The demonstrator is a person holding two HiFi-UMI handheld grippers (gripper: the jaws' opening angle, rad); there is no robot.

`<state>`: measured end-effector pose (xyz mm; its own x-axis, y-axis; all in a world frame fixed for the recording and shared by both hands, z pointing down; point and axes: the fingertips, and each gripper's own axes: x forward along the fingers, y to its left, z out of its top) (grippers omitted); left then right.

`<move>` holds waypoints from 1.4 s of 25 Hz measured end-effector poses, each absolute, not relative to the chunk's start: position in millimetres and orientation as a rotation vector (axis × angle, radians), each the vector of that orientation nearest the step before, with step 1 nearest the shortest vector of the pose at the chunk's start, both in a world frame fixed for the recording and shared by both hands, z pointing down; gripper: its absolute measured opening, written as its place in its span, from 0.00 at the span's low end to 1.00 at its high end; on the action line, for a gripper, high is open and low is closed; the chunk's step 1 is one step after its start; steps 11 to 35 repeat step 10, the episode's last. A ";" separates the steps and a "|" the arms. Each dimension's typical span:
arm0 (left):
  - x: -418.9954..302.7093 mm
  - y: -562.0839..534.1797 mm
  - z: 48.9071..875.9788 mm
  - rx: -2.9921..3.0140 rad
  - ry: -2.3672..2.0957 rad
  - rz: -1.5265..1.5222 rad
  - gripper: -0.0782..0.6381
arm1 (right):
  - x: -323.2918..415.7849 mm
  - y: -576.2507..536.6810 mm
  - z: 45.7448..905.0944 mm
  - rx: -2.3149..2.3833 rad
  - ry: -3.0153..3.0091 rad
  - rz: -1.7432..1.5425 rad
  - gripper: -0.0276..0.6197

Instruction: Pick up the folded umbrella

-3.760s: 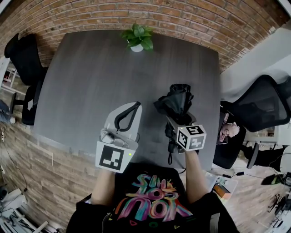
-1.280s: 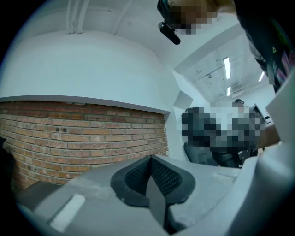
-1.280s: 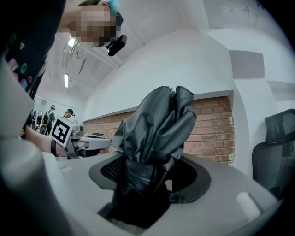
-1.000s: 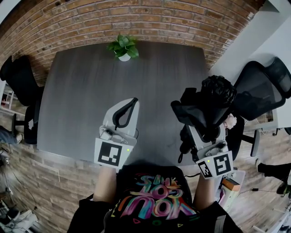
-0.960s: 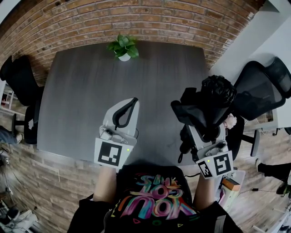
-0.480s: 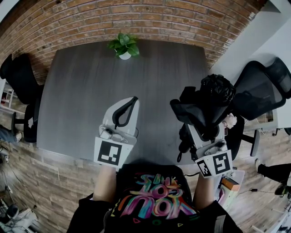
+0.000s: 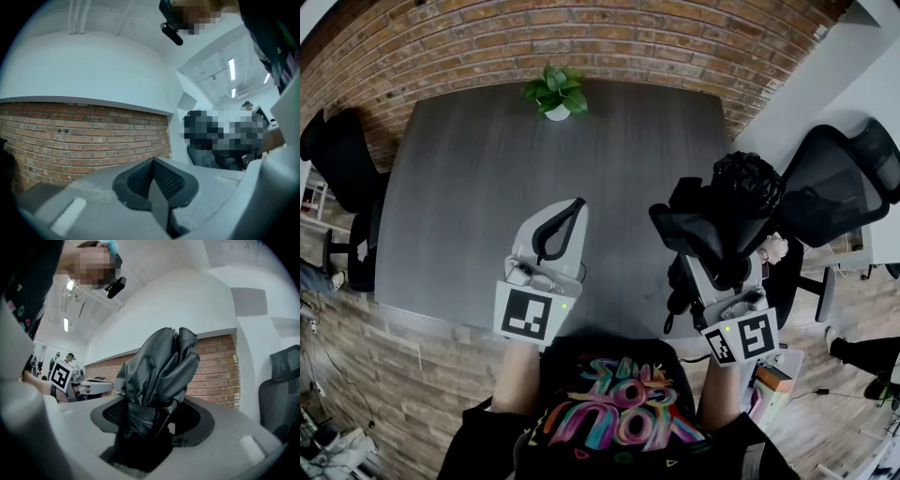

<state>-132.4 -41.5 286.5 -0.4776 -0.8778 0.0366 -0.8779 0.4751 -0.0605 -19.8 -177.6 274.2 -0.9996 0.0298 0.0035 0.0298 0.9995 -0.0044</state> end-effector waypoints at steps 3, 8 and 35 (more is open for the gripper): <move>-132.4 -41.5 286.7 1.607 -2.697 0.113 0.09 | -19.8 -177.2 274.6 -0.049 -3.135 0.009 0.47; -131.9 -43.3 286.7 1.606 -2.694 0.110 0.09 | -20.1 -177.3 274.5 -0.055 -3.136 0.014 0.47; -131.6 -44.0 286.6 1.607 -2.694 0.111 0.09 | -20.1 -177.3 274.6 -0.057 -3.136 0.015 0.47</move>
